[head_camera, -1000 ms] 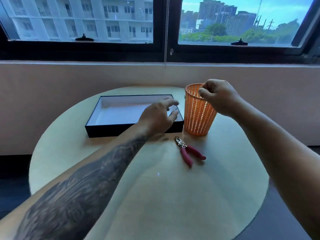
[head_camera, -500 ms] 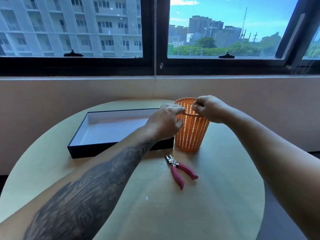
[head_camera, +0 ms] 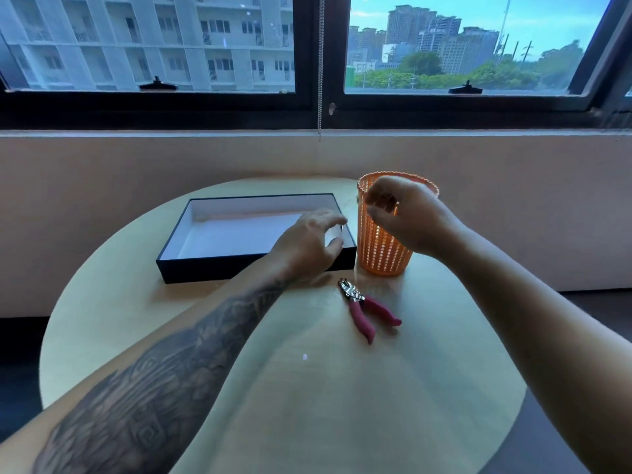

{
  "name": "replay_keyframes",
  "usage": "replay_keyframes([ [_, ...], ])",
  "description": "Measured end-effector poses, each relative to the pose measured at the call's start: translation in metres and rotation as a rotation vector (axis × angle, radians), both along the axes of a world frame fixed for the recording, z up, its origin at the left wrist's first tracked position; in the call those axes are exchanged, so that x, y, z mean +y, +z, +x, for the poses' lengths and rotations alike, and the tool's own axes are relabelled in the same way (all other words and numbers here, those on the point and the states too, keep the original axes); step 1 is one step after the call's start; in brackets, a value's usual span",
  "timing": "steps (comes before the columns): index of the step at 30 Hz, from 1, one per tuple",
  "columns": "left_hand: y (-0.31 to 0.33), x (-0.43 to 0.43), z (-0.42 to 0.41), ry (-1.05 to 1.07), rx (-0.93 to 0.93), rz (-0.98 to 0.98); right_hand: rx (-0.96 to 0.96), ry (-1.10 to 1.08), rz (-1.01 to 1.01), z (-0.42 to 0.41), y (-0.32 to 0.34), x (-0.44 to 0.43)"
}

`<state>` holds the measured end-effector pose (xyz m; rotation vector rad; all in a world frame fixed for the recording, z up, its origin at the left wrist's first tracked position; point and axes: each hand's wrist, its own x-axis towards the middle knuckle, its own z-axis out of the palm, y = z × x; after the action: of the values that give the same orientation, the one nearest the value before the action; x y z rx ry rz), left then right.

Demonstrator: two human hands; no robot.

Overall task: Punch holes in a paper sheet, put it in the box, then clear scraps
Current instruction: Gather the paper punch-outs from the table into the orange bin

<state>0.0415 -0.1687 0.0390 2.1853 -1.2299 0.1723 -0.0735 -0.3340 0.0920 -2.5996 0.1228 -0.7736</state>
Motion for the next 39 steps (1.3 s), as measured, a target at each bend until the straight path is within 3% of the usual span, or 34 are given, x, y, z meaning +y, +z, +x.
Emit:
replay_keyframes([
  [7,-0.059,0.056,-0.007,0.08,0.228,0.104,0.298,0.206,0.019,-0.021,-0.067,0.074],
  [14,-0.099,0.077,-0.022,0.139,0.133,0.127,0.45,0.256,-0.166,-0.038,-0.115,0.101],
  [33,-0.109,0.079,-0.028,0.141,0.031,0.072,0.356,0.279,-0.645,-0.024,-0.122,0.124],
  [39,-0.11,0.08,-0.028,0.14,0.011,0.04,0.286,0.312,-0.611,-0.023,-0.134,0.12],
])
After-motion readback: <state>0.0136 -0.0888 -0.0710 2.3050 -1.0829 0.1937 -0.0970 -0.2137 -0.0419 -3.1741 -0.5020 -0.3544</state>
